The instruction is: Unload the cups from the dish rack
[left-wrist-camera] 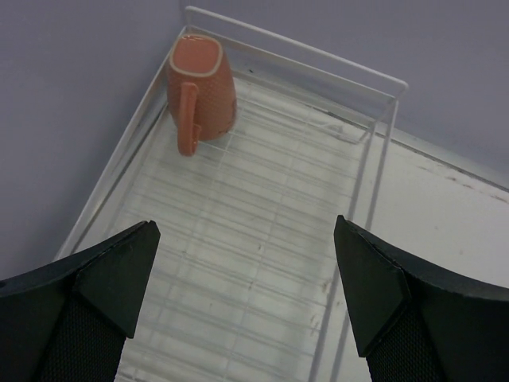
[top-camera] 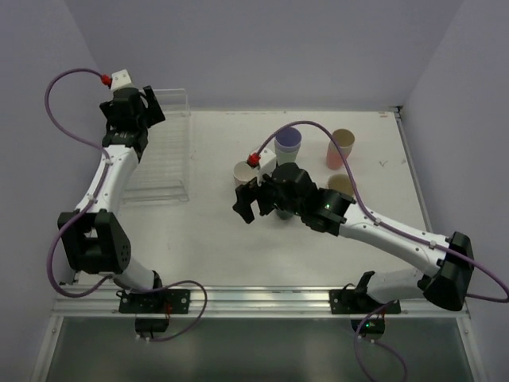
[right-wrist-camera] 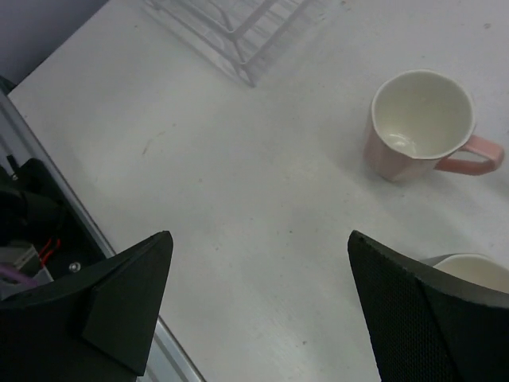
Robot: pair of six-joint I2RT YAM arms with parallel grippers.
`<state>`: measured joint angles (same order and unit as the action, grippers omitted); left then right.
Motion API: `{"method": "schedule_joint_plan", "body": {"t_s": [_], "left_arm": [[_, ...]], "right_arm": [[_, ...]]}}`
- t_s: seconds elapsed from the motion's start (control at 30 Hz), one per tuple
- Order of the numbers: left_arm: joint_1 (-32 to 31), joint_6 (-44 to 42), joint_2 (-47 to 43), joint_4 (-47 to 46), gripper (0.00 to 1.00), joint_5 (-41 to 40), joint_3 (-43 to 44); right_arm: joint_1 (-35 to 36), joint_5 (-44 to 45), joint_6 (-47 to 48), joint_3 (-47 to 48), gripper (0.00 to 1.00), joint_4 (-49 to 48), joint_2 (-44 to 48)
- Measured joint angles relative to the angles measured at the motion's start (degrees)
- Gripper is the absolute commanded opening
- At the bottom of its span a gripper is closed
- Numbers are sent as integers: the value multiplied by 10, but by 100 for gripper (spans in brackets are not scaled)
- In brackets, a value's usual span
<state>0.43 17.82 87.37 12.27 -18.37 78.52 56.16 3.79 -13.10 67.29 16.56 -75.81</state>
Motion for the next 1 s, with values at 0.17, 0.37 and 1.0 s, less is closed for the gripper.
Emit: {"method": "schedule_joint_plan", "body": {"t_s": [0.17, 0.37, 1.0], "left_arm": [[25, -40, 91, -20, 100, -33, 50], [61, -67, 210, -35, 100, -45, 132], [90, -127, 443, -43, 100, -34, 402]], "right_arm": [[32, -19, -40, -101, 93, -60, 73], [36, -36, -71, -161, 93, -118, 132], [36, -58, -87, -179, 92, -178, 97]]}}
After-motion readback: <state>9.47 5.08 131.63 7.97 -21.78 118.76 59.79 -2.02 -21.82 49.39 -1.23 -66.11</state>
